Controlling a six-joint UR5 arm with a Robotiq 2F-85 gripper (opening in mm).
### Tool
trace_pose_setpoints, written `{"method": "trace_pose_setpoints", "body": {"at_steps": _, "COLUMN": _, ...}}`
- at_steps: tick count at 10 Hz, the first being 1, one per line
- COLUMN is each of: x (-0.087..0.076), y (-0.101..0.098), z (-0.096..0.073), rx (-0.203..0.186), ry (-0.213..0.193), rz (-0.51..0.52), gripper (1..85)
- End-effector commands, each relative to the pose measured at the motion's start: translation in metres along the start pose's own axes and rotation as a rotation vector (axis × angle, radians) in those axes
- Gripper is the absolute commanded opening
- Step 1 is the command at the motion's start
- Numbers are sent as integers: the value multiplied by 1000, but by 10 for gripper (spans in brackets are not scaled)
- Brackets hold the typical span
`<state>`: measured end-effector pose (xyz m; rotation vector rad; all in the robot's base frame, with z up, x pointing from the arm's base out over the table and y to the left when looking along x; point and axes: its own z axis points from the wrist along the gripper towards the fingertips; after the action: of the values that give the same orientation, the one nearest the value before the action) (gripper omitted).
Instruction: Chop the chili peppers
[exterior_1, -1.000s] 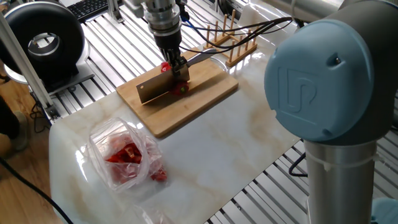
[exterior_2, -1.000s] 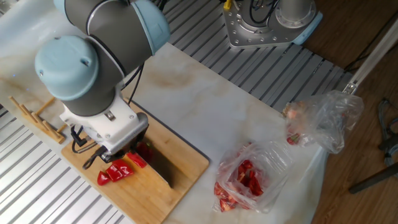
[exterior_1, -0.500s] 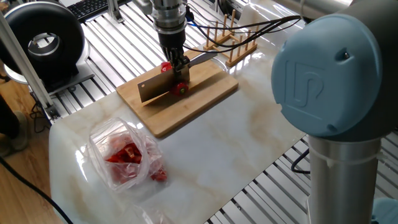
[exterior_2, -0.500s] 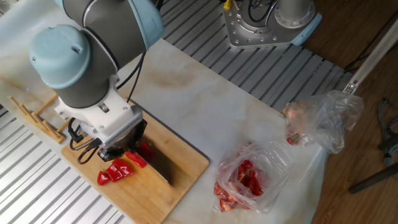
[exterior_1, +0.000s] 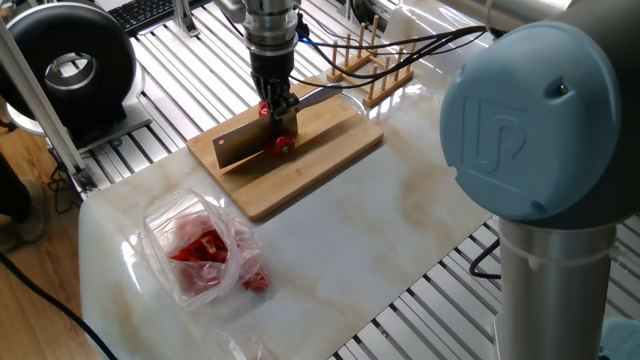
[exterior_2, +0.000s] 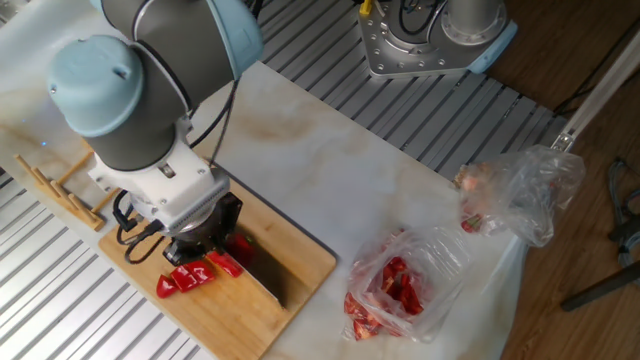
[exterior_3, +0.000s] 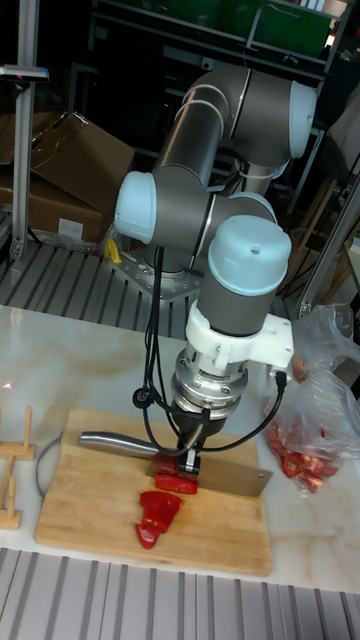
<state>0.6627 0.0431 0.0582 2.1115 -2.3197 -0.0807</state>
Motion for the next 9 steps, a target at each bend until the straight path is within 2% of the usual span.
{"method": "trace_pose_setpoints", "body": {"at_steps": 1, "x": 9, "y": -2, "z": -6, "rx": 4, "ry": 50, "rz": 2, "gripper": 13}}
{"method": "trace_pose_setpoints", "body": {"at_steps": 4, "x": 19, "y": 1, "z": -9, "rx": -5, "ry": 97, "rz": 10, "gripper": 13}}
{"method": "trace_pose_setpoints", "body": {"at_steps": 9, "x": 22, "y": 4, "z": -4, "rx": -1, "ry": 103, "rz": 20, "gripper": 13}}
